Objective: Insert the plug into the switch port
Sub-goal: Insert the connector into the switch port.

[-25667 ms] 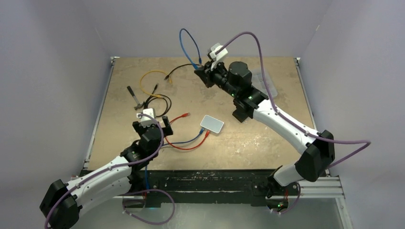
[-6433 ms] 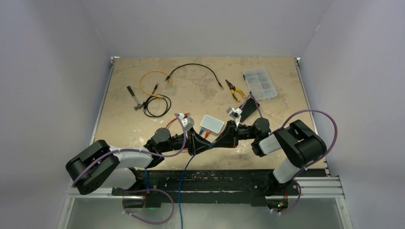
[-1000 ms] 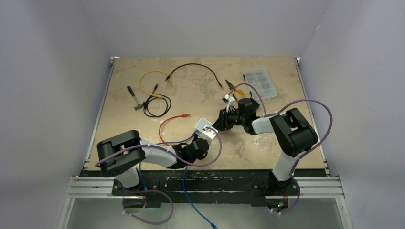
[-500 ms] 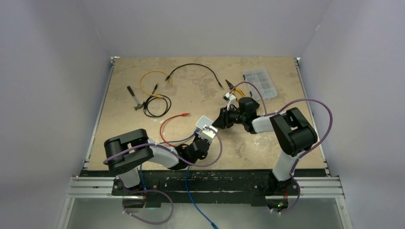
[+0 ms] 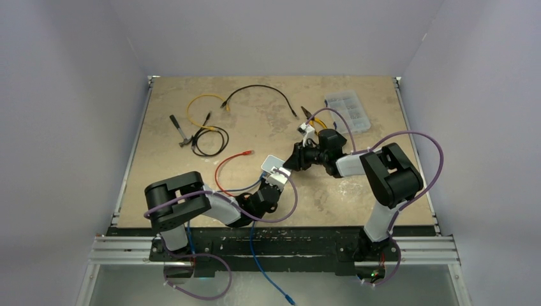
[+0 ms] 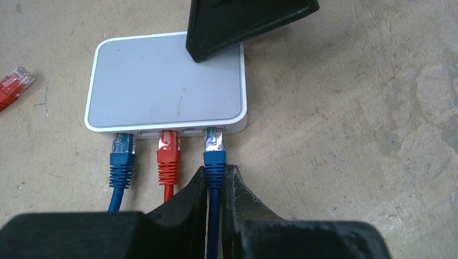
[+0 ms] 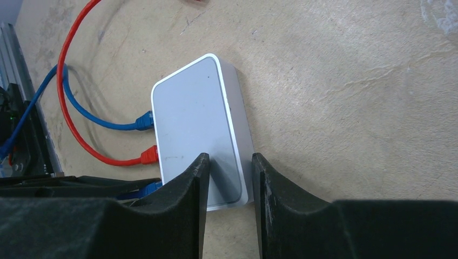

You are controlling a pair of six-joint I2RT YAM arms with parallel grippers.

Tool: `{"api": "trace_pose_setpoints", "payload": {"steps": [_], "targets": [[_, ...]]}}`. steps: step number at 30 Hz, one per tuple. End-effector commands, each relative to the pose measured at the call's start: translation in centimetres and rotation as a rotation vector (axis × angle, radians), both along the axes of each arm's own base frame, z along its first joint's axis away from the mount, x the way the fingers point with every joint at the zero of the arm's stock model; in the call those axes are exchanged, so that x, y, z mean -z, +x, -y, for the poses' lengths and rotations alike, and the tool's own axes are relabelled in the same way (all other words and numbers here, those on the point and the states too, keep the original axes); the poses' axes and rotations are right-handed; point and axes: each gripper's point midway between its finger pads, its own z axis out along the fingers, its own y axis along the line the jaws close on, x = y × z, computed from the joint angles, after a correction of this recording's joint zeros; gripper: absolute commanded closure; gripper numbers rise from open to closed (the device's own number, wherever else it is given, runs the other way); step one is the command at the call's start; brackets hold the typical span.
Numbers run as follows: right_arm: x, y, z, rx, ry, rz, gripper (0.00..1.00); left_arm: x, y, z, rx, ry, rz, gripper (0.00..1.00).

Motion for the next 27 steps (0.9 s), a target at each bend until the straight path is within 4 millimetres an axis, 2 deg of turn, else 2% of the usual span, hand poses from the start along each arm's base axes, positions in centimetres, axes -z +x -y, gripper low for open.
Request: {"api": "trace_pose_setpoints", "payload": {"steps": [1,9,21,27], "targets": [[0.3,-1.9,-1.1,-0.076,0.007,-0.042,0.65,1.9,-0.5,0.6,0.030,0.024,-0.064,0.91],[0.2,-1.8,-1.0,-0.067,0.000,-0.035,0.65,1.5,-0.5,0.2,0.013,0.009,-0.067,0.84],[0.5,-1.4,-0.5,-0.033,-0.024,-0.035,0.64,1.2,-1.7,-0.2,0.034,0.029,-0.132,0.60],[0.7,-1.1,-0.4,-0.021,-0.035,-0.032,0.63,-0.1,-2.4,-0.7,0.044,0.039,-0.166,0.57]]}}
